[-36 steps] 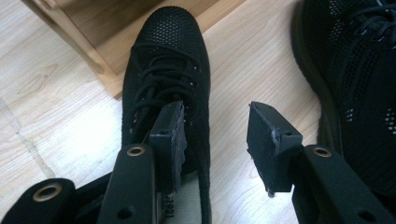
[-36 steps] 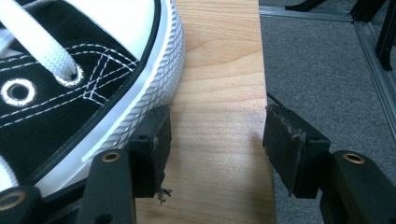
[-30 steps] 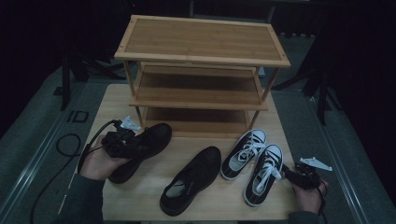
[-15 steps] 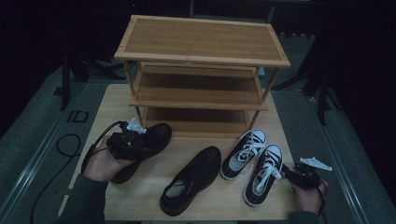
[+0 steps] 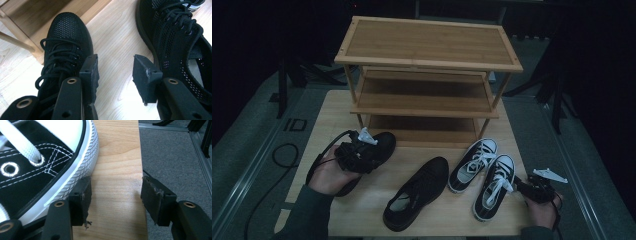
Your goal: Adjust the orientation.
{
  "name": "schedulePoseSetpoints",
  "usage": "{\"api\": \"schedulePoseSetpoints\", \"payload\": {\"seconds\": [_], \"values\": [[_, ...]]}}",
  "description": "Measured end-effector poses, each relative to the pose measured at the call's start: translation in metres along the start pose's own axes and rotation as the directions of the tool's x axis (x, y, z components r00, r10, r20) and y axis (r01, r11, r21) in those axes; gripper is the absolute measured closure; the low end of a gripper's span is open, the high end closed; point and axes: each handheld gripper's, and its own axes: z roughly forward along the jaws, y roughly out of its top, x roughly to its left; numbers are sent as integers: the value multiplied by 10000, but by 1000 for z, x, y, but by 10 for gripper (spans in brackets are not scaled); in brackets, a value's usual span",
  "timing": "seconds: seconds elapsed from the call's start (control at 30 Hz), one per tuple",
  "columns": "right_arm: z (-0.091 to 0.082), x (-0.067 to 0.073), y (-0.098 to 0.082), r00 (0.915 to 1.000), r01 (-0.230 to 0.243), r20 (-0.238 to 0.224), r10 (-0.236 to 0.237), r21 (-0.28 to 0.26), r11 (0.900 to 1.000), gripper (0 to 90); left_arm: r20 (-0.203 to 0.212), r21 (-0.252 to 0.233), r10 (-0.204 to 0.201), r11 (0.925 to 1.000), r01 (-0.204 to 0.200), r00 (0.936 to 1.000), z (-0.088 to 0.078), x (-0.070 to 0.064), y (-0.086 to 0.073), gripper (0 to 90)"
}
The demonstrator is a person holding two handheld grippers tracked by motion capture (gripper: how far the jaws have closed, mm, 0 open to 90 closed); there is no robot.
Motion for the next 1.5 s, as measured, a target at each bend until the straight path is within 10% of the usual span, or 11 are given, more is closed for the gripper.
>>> {"api": "schedulePoseSetpoints", "payload": {"seconds": [1.5], "values": [[0,0,0,10000,-25,-8,25,-1,10000,414,1183,0,1181,9929,-1189,9859,25,-43,31,563]]}}
